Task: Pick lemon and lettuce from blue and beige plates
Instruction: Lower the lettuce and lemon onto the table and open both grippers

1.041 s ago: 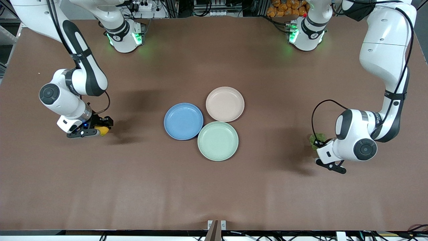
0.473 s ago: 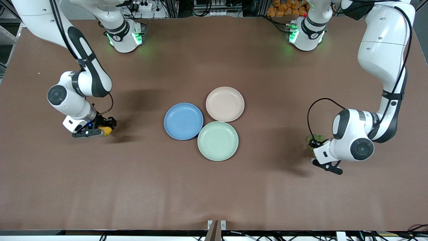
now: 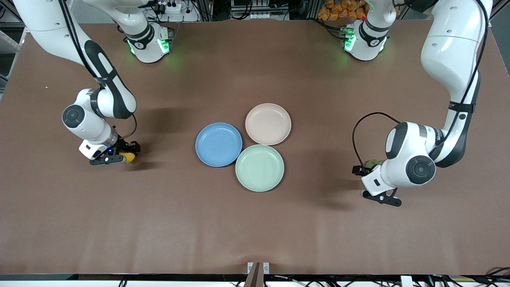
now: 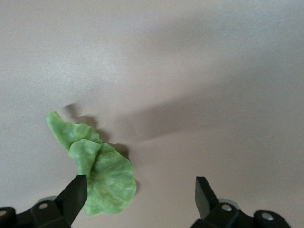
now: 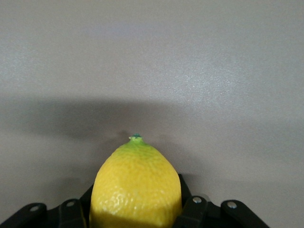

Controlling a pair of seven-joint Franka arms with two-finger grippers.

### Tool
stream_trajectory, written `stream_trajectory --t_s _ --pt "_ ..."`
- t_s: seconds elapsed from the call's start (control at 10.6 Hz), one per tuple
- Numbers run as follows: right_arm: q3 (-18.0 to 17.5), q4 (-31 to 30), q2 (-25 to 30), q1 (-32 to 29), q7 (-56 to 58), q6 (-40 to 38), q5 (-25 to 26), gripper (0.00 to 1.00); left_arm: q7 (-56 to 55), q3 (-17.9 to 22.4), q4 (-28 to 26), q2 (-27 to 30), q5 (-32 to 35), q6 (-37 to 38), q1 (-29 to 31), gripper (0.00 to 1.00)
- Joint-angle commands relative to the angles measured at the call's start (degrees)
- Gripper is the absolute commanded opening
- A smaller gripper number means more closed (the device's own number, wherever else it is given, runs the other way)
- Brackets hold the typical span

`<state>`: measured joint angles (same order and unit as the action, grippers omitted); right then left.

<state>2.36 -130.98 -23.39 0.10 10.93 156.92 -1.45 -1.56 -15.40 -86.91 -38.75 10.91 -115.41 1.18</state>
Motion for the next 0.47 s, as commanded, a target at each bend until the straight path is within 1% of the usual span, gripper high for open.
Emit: stream_trajectory --t_s 0.0,0.28,0.38 --pt "-0.8 0.9 -0.9 -1.3 0.7 0.5 0.0 1.00 -1.7 -0.6 -2.0 2.8 -0.4 0.5 0.7 1.00" --pt "-0.9 1.9 -0.6 -1.1 0.6 -0.4 0.0 1.00 -2.3 -0.6 -2.6 4.7 -0.4 0.5 1.2 1.00" --pt "-0.9 2.2 -0.2 -1.1 0.7 -1.5 0.0 1.00 -2.0 -0.6 -3.7 6.2 -0.4 0.5 2.1 1.00"
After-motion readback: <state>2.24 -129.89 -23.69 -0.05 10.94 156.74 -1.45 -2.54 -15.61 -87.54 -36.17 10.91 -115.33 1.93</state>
